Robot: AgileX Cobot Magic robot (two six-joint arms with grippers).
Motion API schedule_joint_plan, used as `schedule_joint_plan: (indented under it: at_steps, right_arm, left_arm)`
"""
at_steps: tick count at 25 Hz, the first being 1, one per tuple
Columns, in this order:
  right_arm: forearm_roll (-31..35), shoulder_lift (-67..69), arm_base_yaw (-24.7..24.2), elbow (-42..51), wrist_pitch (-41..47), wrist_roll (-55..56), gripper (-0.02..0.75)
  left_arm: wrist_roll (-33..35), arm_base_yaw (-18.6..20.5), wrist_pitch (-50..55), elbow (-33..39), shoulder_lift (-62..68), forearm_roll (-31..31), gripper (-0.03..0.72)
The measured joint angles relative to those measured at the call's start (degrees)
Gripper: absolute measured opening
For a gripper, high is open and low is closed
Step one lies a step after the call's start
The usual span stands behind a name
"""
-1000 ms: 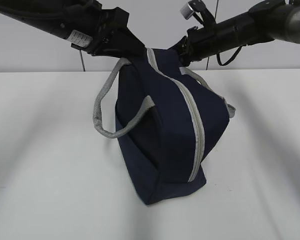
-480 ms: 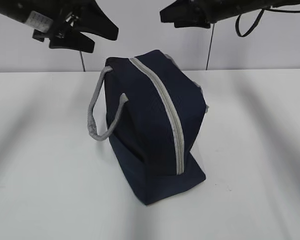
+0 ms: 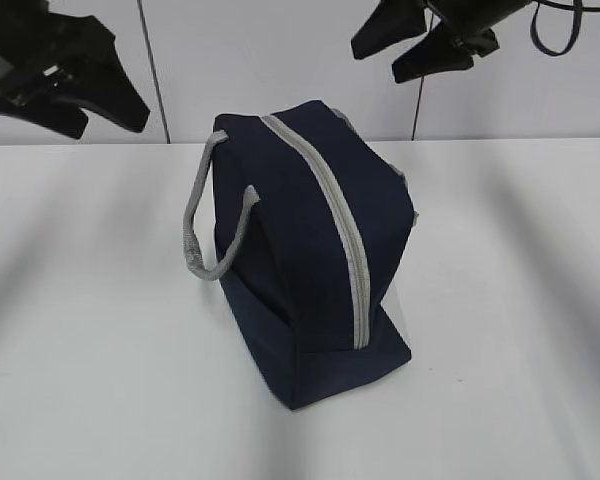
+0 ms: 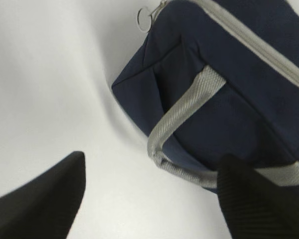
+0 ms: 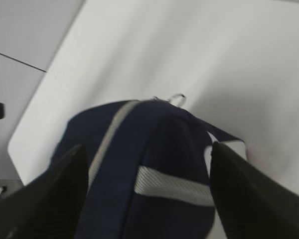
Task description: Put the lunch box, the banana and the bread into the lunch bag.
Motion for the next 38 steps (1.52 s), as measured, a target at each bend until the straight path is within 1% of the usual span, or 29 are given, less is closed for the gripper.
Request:
schedule_joint_plan:
  at_steps: [3,6,11,15,18,20,23,27,30,34,38]
  right_arm:
    - [-9.72,-2.93,1.64,2.13,0.22,7.47,0.563]
    - [-15.21,-6.28,2.75,5.90,0.36,11.87,0.563]
    - [-17.88,-14.53,2.87,16.62,0.38,13.79,0.563]
    - [-20.63,-24.84,2.87,28.97,0.38,13.91,0.563]
    - [-21.94,-34.36,2.87,39.51,-1.32,13.91,0.563]
    - [-22.70,-41.53,2.87,46.61,-3.43,13.91,0.563]
    - [-23.51,-51.94,2.87,55.44,-6.02,13.91,0.563]
    - [-24.50,-66.27,2.87,63.78,-7.36,14.11,0.563]
    - [-26.00,-76.57,2.87,67.55,-7.44,15.64,0.563]
    - [-30.25,-89.97,2.87,71.12,-6.88,20.07,0.563]
    - [-33.93,-100.45,2.87,74.08,-2.24,22.70,0.563]
  left_arm:
    - [-1.59,0.00,-0.93,5.86,-3.26,0.90,0.531]
    - [-3.28,0.00,-1.67,12.66,-6.78,3.25,0.529]
    - [-7.16,0.00,-1.79,22.53,-15.24,9.35,0.522]
    - [-9.57,0.00,-1.80,28.22,-23.63,11.46,0.519]
    - [-12.98,0.00,-1.54,31.76,-30.15,14.09,0.514]
    - [-14.57,0.00,-0.20,33.58,-34.24,16.03,0.504]
    - [-15.20,0.00,2.38,35.35,-40.03,18.00,0.489]
    - [-15.89,0.00,5.99,35.73,-47.16,20.28,0.473]
    - [-17.33,0.00,8.32,35.85,-52.23,21.87,0.469]
    - [-18.17,0.00,10.71,36.12,-57.83,22.16,0.466]
    - [-18.23,-0.07,11.51,36.12,-63.59,22.20,0.466]
